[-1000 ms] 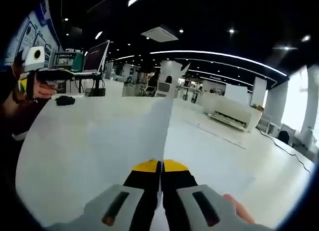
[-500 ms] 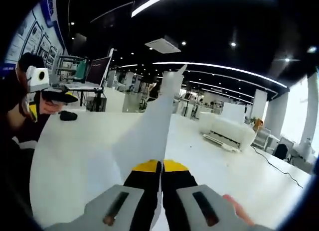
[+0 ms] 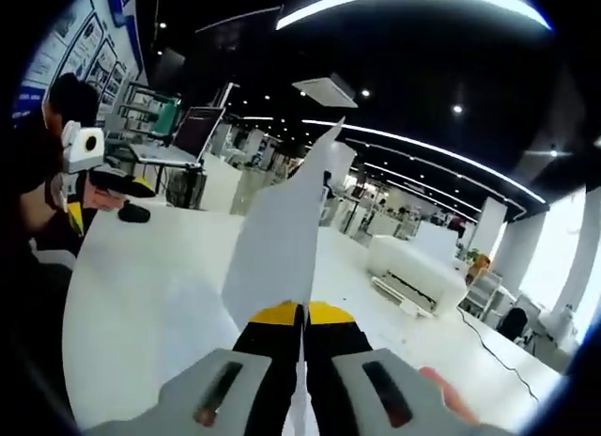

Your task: Organize the stack of printing papers by aligning and flattening the scattered papers on the table

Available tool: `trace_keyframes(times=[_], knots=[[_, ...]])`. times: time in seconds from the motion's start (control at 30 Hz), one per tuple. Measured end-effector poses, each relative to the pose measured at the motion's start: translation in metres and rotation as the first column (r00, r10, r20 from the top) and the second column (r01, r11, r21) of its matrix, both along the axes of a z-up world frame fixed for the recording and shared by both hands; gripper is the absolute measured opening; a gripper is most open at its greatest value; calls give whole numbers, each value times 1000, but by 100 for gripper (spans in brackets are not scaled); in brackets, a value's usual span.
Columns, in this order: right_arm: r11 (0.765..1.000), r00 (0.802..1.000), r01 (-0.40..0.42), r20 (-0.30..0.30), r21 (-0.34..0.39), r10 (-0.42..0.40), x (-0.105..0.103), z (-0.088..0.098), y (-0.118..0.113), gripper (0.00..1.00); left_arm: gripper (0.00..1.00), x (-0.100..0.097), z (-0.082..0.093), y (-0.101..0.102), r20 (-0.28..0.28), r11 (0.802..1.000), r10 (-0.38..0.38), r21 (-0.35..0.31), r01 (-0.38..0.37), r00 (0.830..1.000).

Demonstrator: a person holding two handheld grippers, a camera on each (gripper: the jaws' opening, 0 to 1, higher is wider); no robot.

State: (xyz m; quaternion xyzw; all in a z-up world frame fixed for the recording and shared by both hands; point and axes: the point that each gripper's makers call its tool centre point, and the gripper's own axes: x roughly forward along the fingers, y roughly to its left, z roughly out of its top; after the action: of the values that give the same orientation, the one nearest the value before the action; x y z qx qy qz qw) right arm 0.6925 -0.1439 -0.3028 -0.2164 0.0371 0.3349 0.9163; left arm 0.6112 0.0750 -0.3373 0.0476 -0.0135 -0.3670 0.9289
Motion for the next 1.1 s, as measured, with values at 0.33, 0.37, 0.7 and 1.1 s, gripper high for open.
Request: trace_keyframes(times=[0.33, 0.37, 0.7, 1.1], knots=[[997, 999, -31, 42, -68, 33, -9, 30, 0, 0, 93, -2, 6, 0, 17, 1000, -3, -4, 3, 1000], [997, 998, -31, 48, -75, 35, -10, 34, 0, 0, 93, -2, 5, 0, 17, 1000, -3, -4, 4, 1000], [989, 993, -50, 102, -139, 65, -31, 61, 10, 0, 93, -6, 5, -5, 19, 1000, -14, -1, 14, 1000], [974, 981, -95, 145, -207, 127, -53, 82, 27, 0, 93, -8, 5, -9, 26, 1000, -24, 1, 24, 999]])
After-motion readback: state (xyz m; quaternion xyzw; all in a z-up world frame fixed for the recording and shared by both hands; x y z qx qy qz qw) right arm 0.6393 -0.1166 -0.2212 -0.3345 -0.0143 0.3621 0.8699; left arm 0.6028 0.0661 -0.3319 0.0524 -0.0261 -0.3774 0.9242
